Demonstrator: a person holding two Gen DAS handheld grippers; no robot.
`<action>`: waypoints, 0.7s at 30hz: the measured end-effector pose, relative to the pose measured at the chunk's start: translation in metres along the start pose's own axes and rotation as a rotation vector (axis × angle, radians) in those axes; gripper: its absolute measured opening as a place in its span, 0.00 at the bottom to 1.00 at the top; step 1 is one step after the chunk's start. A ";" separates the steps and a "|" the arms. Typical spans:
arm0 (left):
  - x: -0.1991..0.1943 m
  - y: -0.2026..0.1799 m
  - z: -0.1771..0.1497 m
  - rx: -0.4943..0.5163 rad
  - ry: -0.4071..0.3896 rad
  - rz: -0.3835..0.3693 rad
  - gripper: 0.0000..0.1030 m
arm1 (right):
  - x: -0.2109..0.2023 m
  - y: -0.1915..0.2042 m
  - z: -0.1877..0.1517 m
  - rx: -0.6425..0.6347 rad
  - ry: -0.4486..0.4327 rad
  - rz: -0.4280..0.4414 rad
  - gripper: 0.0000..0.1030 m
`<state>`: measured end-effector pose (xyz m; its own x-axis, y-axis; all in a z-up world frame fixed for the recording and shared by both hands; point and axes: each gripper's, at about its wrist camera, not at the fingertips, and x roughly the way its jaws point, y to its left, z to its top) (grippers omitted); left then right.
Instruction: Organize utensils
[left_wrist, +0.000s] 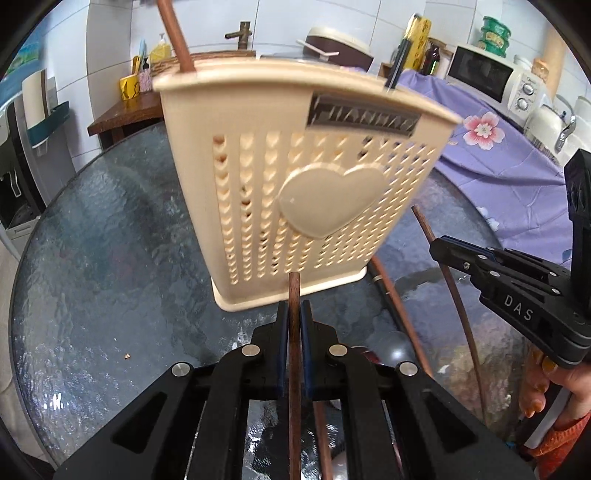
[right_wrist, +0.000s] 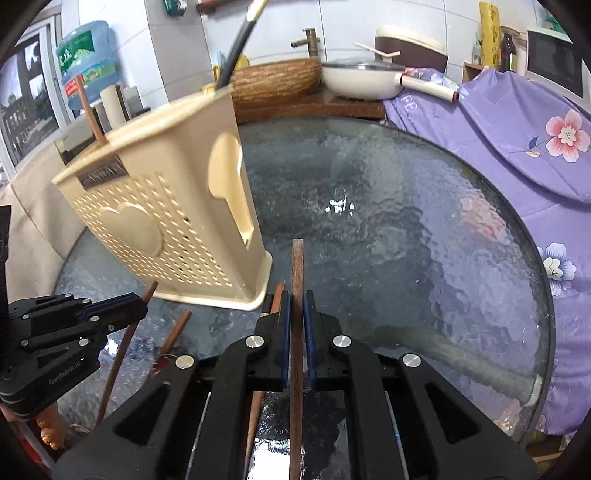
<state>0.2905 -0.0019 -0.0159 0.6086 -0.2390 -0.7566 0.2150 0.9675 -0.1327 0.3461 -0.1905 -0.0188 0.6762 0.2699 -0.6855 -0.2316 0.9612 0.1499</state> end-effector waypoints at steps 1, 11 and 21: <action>-0.005 -0.001 0.001 0.002 -0.009 -0.006 0.07 | -0.005 0.001 0.000 -0.001 -0.010 0.003 0.07; -0.065 -0.009 0.010 0.027 -0.148 -0.046 0.07 | -0.073 0.009 0.009 -0.018 -0.160 0.070 0.07; -0.098 -0.018 0.020 0.034 -0.242 -0.059 0.07 | -0.115 0.012 0.012 -0.054 -0.233 0.094 0.07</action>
<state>0.2423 0.0028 0.0740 0.7584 -0.3114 -0.5726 0.2788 0.9491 -0.1469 0.2742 -0.2088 0.0702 0.7914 0.3701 -0.4866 -0.3342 0.9284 0.1626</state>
